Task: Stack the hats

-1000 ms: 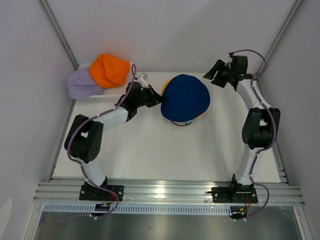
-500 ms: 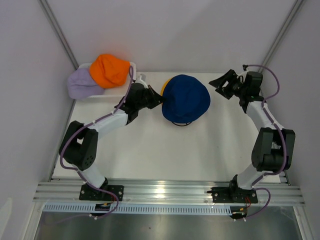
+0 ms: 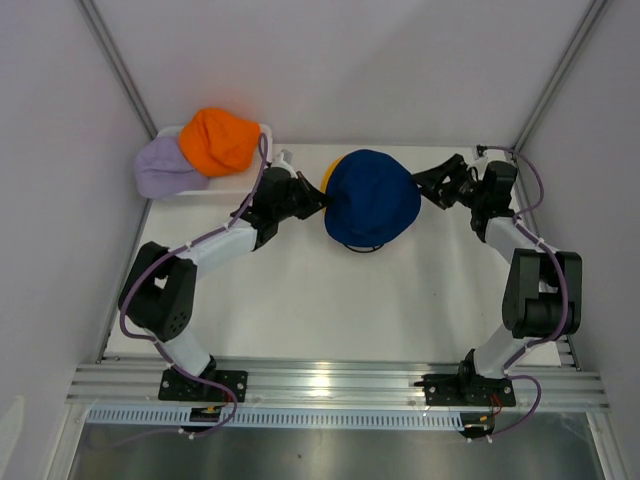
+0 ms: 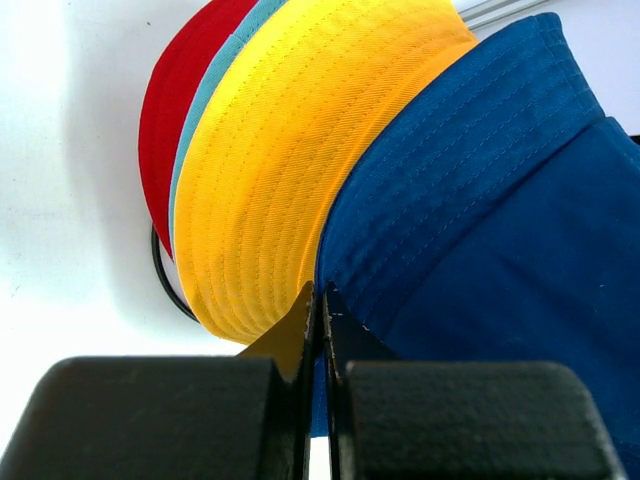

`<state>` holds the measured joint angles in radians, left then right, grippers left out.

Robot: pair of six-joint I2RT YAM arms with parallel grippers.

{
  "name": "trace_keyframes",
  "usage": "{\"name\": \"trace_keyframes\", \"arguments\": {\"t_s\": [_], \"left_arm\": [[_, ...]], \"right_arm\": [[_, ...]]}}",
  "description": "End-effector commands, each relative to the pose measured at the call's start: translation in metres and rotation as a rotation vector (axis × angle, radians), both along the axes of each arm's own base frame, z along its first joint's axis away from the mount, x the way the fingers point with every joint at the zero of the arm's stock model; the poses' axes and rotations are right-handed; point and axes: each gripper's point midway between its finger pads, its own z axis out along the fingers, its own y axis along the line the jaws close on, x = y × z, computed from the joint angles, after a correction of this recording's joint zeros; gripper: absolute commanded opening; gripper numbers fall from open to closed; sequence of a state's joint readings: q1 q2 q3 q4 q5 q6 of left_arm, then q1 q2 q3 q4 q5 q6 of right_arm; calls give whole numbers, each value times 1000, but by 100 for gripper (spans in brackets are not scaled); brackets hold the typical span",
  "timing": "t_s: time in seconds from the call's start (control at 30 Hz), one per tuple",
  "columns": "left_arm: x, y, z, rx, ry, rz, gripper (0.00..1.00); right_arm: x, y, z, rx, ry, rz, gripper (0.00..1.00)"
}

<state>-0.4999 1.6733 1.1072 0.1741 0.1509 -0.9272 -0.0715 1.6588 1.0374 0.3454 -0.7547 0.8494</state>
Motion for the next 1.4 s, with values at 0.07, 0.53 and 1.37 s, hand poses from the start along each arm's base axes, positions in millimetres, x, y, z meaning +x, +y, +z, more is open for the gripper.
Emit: {"name": "trace_keyframes", "arguments": {"t_s": [0.07, 0.53, 1.37], "left_arm": [[5, -2, 22, -24, -34, 26, 1], [12, 1, 65, -45, -41, 52, 1], [14, 9, -23, 19, 210, 45, 1]], "right_arm": [[-6, 11, 5, 57, -39, 45, 63], [3, 10, 20, 133, 82, -3, 0], [29, 0, -59, 3, 377, -81, 0]]}}
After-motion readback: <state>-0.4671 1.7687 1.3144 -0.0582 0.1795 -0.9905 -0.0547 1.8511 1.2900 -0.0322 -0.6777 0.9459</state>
